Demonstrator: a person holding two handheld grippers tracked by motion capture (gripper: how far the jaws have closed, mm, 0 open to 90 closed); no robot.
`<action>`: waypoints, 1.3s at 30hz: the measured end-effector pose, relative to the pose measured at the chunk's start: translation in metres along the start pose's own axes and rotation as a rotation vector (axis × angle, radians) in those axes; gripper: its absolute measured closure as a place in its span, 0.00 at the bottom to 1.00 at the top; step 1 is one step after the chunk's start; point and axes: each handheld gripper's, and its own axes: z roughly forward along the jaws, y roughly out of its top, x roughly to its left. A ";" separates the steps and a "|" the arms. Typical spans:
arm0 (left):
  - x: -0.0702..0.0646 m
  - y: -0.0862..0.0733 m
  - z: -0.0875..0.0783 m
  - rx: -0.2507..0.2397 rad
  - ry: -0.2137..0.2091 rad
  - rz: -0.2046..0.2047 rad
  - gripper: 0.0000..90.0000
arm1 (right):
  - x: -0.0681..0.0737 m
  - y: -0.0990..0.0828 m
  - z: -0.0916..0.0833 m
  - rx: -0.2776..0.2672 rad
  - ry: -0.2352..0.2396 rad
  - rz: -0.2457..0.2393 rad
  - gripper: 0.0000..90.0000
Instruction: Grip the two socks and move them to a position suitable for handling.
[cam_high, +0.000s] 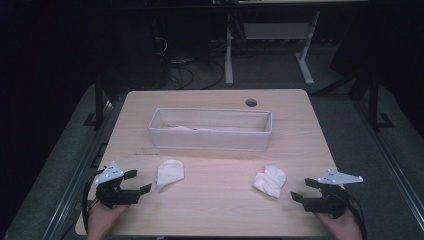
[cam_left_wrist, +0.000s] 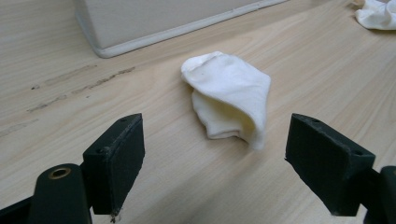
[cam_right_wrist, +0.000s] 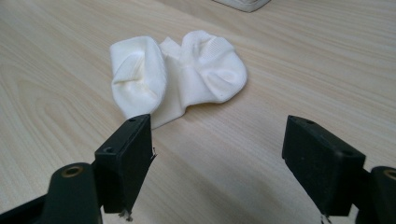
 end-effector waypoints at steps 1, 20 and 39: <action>0.000 0.000 0.000 0.002 -0.002 0.000 0.22 | 0.000 0.000 0.000 0.000 0.000 0.000 0.26; -0.007 0.003 -0.004 0.036 -0.054 0.089 0.25 | 0.007 0.003 0.000 0.009 -0.001 -0.025 0.26; -0.008 0.048 -0.008 0.169 -0.126 0.243 0.30 | 0.013 0.004 -0.004 0.012 -0.006 -0.053 0.27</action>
